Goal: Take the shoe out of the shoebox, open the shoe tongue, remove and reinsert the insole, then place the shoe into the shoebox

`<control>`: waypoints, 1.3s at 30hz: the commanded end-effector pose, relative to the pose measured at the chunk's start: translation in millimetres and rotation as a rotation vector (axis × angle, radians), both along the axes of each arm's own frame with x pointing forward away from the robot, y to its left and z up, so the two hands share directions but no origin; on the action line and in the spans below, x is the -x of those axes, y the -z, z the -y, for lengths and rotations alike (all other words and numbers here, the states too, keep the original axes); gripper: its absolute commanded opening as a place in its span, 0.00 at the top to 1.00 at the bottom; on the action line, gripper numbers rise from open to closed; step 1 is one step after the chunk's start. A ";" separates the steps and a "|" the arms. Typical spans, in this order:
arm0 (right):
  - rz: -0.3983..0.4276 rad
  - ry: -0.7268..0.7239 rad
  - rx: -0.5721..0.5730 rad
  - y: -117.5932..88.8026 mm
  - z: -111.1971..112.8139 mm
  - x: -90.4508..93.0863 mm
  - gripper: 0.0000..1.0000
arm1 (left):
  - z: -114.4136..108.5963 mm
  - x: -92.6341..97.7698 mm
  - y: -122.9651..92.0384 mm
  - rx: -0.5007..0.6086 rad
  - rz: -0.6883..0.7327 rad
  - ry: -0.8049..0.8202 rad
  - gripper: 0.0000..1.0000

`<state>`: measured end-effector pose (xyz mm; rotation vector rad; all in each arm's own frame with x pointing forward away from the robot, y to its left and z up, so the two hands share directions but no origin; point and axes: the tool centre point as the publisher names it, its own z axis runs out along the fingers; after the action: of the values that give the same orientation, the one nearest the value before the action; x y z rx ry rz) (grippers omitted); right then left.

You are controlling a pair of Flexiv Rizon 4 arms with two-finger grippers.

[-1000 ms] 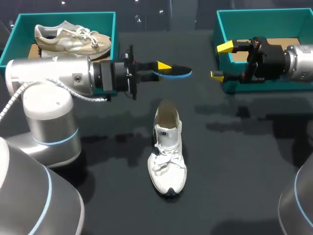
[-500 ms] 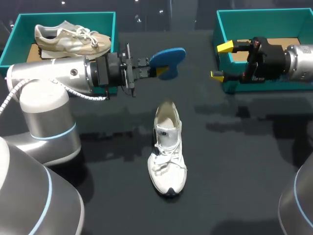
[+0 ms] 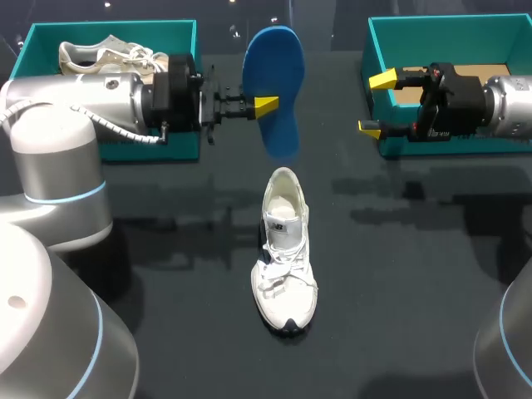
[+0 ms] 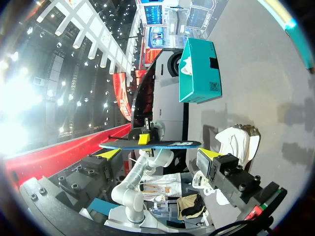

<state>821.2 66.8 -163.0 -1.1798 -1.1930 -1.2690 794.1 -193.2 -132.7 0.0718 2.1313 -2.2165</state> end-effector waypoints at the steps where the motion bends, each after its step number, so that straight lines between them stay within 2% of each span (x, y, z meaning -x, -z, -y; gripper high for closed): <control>1: 0.000 0.002 0.002 0.0 -0.7 0.9 0.00 | -0.9 -5.5 -0.3 0.018 -0.344 0.150 1.00; 3: 0.000 0.002 0.002 0.0 -0.7 0.9 0.00 | -0.9 -5.5 -0.3 0.018 -0.344 0.150 1.00; 7: 0.000 0.002 0.002 0.0 -0.7 0.9 0.00 | 1.7 -6.2 6.7 0.072 -0.642 0.142 1.00; 12: 0.000 0.002 0.002 0.0 -0.7 0.9 0.00 | 0.3 1.1 5.9 0.139 -0.852 0.142 1.00; 20: 0.000 0.002 0.002 0.0 -0.7 0.9 0.00 | -0.4 3.0 -1.3 0.180 -1.008 0.094 1.00; 27: 0.000 0.002 0.002 0.0 -0.7 0.9 0.00 | -1.0 1.3 3.8 0.137 -1.170 0.074 1.00; 35: 0.000 0.002 0.002 0.0 -0.7 0.9 0.00 | 0.7 -0.3 26.1 0.092 -1.348 0.105 1.00; 39: 0.000 0.002 0.002 0.0 -0.7 0.9 0.00 | 3.9 -3.7 43.7 0.075 -1.391 0.091 1.00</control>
<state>821.1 66.9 -162.9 -1.1799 -1.1928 -1.2692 792.1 -193.5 -167.1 -1.7512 2.3547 -2.7275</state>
